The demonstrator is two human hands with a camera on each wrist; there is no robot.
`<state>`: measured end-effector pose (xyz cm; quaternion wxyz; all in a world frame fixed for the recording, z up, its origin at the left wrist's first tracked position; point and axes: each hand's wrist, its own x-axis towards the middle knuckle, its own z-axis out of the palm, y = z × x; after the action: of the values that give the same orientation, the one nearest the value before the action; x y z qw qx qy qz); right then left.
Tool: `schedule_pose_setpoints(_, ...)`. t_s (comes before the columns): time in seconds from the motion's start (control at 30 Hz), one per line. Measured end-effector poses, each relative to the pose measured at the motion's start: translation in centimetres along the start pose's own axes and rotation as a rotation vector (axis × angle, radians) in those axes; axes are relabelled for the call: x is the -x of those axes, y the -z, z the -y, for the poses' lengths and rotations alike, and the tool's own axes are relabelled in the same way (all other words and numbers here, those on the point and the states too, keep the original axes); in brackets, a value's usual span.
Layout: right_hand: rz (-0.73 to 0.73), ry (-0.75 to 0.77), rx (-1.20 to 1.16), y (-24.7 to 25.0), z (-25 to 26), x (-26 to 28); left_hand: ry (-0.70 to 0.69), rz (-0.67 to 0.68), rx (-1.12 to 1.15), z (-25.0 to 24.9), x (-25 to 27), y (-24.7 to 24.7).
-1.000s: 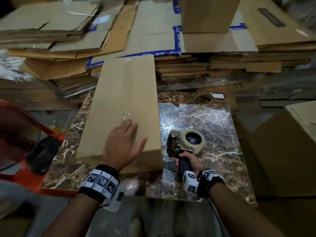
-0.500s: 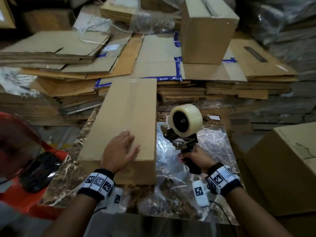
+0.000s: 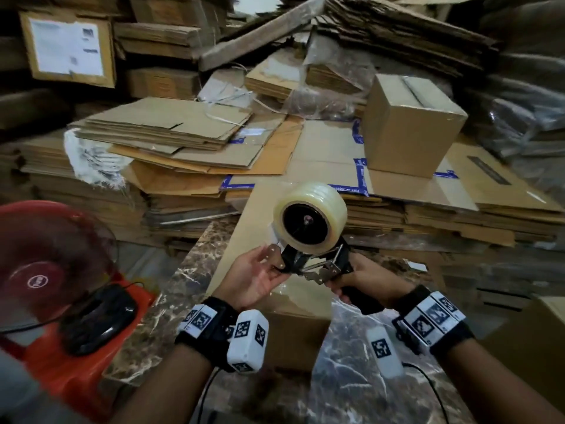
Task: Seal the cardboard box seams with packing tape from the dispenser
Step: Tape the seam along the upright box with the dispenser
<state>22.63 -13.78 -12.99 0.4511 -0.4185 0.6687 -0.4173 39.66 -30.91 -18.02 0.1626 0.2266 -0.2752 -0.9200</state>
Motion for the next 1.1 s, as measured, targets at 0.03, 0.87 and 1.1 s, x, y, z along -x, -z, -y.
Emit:
schedule_pose_setpoints(0.03,0.017,0.006,0.022,-0.5,0.5,-0.4,0.004,0.015,0.017,-0.4,0.3,0.3)
schedule_pose_setpoints(0.87,0.138,0.013,0.083,-7.0,5.1,-2.9,-0.094,0.096,0.221,-2.8,1.6,7.9)
schedule_pose_setpoints(1.1,0.133,-0.006,0.141,-6.9,5.1,-2.9,-0.081,0.098,-0.089,-4.3,2.2,7.5)
